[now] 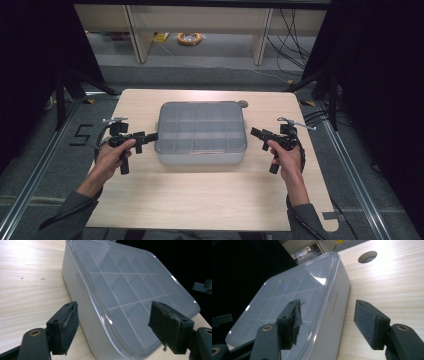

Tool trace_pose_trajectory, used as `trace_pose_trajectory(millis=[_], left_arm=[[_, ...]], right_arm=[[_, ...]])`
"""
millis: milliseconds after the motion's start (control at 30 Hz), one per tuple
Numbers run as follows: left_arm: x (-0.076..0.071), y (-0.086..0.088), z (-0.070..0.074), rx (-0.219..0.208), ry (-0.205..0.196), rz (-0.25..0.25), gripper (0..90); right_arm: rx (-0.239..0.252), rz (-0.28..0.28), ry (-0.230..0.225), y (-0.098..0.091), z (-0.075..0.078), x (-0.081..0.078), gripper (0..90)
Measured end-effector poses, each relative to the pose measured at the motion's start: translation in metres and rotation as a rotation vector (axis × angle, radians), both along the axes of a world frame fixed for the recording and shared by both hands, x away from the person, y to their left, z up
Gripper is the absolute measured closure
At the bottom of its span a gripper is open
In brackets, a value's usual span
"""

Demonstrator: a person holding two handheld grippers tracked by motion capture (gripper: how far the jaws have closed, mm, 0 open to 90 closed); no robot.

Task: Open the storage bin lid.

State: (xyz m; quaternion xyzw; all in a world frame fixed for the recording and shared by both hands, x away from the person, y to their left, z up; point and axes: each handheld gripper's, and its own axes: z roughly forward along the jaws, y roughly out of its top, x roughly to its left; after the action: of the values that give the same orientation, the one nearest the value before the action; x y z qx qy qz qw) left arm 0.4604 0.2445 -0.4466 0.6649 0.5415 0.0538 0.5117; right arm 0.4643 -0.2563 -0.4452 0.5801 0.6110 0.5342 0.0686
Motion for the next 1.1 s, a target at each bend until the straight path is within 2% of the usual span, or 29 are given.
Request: trace_pose_trajectory(millis=[33,67,100,133,167,300,333,367,400,433,467,500,533,600,633,667,700,733,767,800,833,900,933,967,1000,1067,1100], left_arm=[[0.003,0.0,-0.001,0.003,0.003,-0.005,23.2],[0.005,-0.001,-0.001,0.001,0.005,0.002,23.5],[0.008,-0.001,-0.002,0.001,0.006,0.003,24.5],[0.01,-0.001,-0.003,-0.001,0.012,0.009,25.8],[0.014,-0.001,-0.003,0.005,0.017,0.006,25.9],[0.025,0.001,-0.004,-0.01,0.022,0.02,29.4],[0.029,0.003,-0.005,-0.001,0.027,0.014,30.4],[0.031,0.002,-0.005,-0.018,0.03,0.025,31.4],[0.033,0.002,-0.006,-0.015,0.031,0.021,32.4],[0.036,0.002,-0.007,-0.016,0.037,0.026,32.8],[0.038,0.001,-0.008,-0.013,0.037,0.028,32.9],[0.04,0.001,-0.01,-0.02,0.047,0.035,32.9],[0.042,0.0,-0.012,-0.03,0.055,0.038,33.3],[0.045,0.0,-0.014,-0.029,0.068,0.028,34.3],[0.046,-0.001,-0.015,-0.034,0.07,0.033,34.9],[0.048,-0.002,-0.016,-0.033,0.071,0.027,35.9],[0.049,-0.002,-0.017,-0.033,0.075,0.02,36.9],[0.05,-0.003,-0.018,-0.036,0.074,0.021,39.2],[0.05,-0.004,-0.018,-0.028,0.069,0.011,41.8],[0.051,-0.005,-0.019,-0.031,0.069,0.008,42.6],[0.052,-0.005,-0.018,-0.029,0.07,0.01,42.6],[0.054,-0.007,-0.019,-0.039,0.066,0.031,44.1],[0.054,-0.006,-0.019,-0.027,0.071,0.016,44.7],[0.055,-0.008,-0.02,-0.034,0.071,0.018,45.1],[0.055,-0.008,-0.021,-0.021,0.075,0.005,46.2],[0.057,-0.008,-0.022,-0.03,0.082,0.014,46.8],[0.057,-0.008,-0.023,-0.026,0.088,0.011,47.9]], right_arm=[[0.025,-0.014,0.04,0.003,0.002,0.001,40.0],[0.018,-0.016,0.036,0.004,0.001,0.003,40.0],[-0.014,0.006,0.004,0.002,-0.003,0.007,40.0],[-0.017,0.002,0.013,0.004,-0.003,0.01,40.1],[0.021,-0.008,0.051,0.008,-0.001,0.01,40.2],[0.027,-0.002,0.062,0.015,-0.001,0.019,42.2],[0.027,0.002,0.067,0.017,-0.001,0.022,42.8],[0.02,0.006,0.05,0.019,-0.003,0.025,43.7],[0.024,0.009,0.052,0.02,-0.003,0.027,44.0],[0.033,-0.002,0.064,0.023,-0.003,0.028,44.0],[0.054,-0.006,0.105,0.027,-0.004,0.029,44.0],[0.032,0.004,0.068,0.025,-0.008,0.032,44.1],[0.055,0.003,0.094,0.027,-0.009,0.033,44.4],[0.061,-0.008,0.104,0.028,-0.01,0.036,44.7],[0.04,-0.005,0.071,0.027,-0.012,0.038,44.7],[0.061,-0.013,0.102,0.028,-0.011,0.038,44.7],[0.058,-0.006,0.087,0.027,-0.013,0.04,44.7],[0.087,-0.009,0.11,0.028,-0.013,0.04,44.7],[0.081,-0.004,0.092,0.028,-0.014,0.041,44.7],[0.081,0.001,0.096,0.028,-0.014,0.042,44.7],[0.051,0.012,0.066,0.027,-0.017,0.045,44.7],[0.08,-0.007,0.122,0.031,-0.016,0.044,44.6],[0.072,-0.001,0.105,0.031,-0.018,0.046,44.7],[0.071,0.002,0.097,0.031,-0.02,0.048,45.1],[0.097,-0.006,0.137,0.033,-0.02,0.048,45.9],[0.07,0.005,0.096,0.033,-0.024,0.052,46.3],[0.117,0.007,0.137,0.035,-0.023,0.051,47.5]])
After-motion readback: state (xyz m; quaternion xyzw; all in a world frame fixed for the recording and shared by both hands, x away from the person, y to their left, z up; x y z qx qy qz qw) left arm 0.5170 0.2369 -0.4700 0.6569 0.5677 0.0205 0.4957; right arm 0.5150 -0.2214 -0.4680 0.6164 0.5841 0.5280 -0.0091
